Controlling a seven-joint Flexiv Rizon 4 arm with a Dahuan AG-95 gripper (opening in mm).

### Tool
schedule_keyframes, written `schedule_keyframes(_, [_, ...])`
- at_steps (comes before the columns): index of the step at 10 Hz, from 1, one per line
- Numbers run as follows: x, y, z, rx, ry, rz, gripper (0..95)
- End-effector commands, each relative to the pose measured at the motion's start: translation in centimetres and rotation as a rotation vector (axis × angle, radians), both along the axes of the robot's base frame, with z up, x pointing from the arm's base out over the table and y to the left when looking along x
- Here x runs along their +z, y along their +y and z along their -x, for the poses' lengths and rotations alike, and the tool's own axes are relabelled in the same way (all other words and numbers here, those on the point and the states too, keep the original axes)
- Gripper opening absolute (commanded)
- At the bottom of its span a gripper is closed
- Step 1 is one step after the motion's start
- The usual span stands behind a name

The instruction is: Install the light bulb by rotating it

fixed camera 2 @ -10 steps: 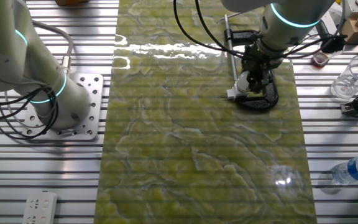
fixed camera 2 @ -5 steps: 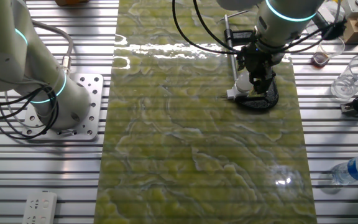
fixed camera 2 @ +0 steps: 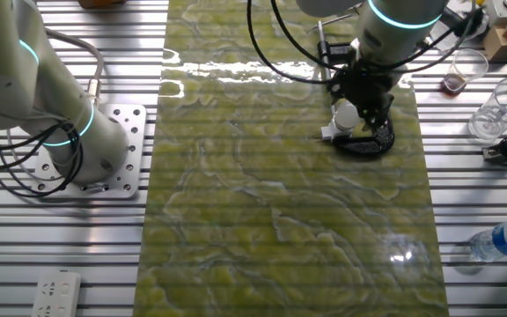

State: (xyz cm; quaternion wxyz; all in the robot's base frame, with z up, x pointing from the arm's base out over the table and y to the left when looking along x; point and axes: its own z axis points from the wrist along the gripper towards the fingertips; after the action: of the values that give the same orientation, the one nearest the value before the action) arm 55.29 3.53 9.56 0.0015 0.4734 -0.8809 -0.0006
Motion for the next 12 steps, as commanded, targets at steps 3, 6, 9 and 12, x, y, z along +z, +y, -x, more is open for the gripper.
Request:
schedule_keyframes(3, [0.06, 0.01, -0.02, 0.624, -0.017, -0.023, 57.0])
schedule_keyframes(6, [0.06, 0.01, -0.02, 0.655, -0.017, -0.023, 57.0])
schedule_keyframes(9, [0.06, 0.01, -0.02, 0.660, -0.019, -0.024, 57.0])
schedule_keyframes(12, [0.06, 0.02, -0.02, 0.642, -0.019, -0.021, 0.0])
